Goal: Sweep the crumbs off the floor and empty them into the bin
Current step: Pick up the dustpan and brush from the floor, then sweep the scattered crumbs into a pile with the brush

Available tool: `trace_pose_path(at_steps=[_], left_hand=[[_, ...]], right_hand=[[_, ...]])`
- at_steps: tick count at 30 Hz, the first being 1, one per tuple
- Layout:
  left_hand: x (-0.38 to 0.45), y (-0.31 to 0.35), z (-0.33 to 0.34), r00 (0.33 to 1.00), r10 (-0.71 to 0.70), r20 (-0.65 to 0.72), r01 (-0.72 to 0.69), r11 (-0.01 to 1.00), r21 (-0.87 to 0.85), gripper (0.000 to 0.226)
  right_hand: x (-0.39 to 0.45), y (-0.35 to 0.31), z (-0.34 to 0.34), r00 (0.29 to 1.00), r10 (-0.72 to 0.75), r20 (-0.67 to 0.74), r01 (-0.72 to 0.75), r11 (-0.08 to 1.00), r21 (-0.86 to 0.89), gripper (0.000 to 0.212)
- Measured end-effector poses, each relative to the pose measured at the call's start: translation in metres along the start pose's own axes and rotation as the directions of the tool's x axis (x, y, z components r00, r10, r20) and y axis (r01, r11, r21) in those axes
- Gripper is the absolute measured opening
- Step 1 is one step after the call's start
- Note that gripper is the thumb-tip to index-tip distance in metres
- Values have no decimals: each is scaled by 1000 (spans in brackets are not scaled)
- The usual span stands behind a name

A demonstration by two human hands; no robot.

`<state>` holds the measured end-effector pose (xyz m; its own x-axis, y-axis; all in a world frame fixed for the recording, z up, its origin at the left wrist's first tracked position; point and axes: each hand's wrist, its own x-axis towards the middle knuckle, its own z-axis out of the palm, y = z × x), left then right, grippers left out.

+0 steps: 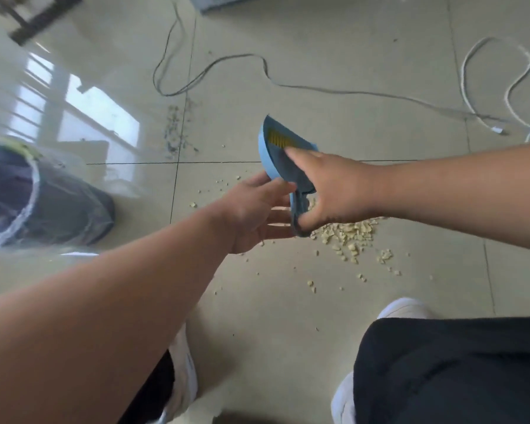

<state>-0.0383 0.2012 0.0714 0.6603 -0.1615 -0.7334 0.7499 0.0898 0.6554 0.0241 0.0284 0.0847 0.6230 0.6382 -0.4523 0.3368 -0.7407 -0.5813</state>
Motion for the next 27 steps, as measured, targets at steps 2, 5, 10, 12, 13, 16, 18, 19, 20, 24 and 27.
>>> trace_pose_path(at_steps=[2,5,10,12,13,16,18,19,20,24,27], left_hand=[[-2,2,-9,999,35,8,-34,995,-90,30],[1,0,-15,995,93,21,-86,973,-214,33],[8,-9,-30,998,37,-52,-47,977,-210,28],[11,-15,-35,994,-9,-106,-8,986,-164,26],[12,-19,-38,990,-30,-138,14,993,-114,24],[22,-28,-46,965,-86,-248,110,990,84,29],[32,-36,-53,946,-84,-313,166,955,246,25],[38,-40,-56,942,-83,-327,186,937,297,22],[43,-44,-59,940,-89,-331,200,926,319,21],[62,-58,-63,943,-113,-313,240,882,405,20],[77,-68,-62,948,-105,-301,246,841,482,15]], right_hand=[[8,-20,-7,1000,25,13,-26,998,53,79],[19,-33,-6,999,42,-7,-41,994,101,71],[30,-18,2,997,-14,75,-12,943,334,67],[28,-4,5,998,31,50,-48,923,381,61],[26,7,6,997,65,40,-75,914,399,53],[16,50,2,978,200,53,-205,904,374,28],[7,85,-5,947,322,15,-309,892,332,20],[1,103,-9,923,384,-22,-357,877,320,19],[-5,120,-12,898,436,-61,-401,868,294,19],[-25,196,-12,809,539,-234,-554,833,5,22],[-35,243,-7,745,594,-305,-642,762,-84,24]])
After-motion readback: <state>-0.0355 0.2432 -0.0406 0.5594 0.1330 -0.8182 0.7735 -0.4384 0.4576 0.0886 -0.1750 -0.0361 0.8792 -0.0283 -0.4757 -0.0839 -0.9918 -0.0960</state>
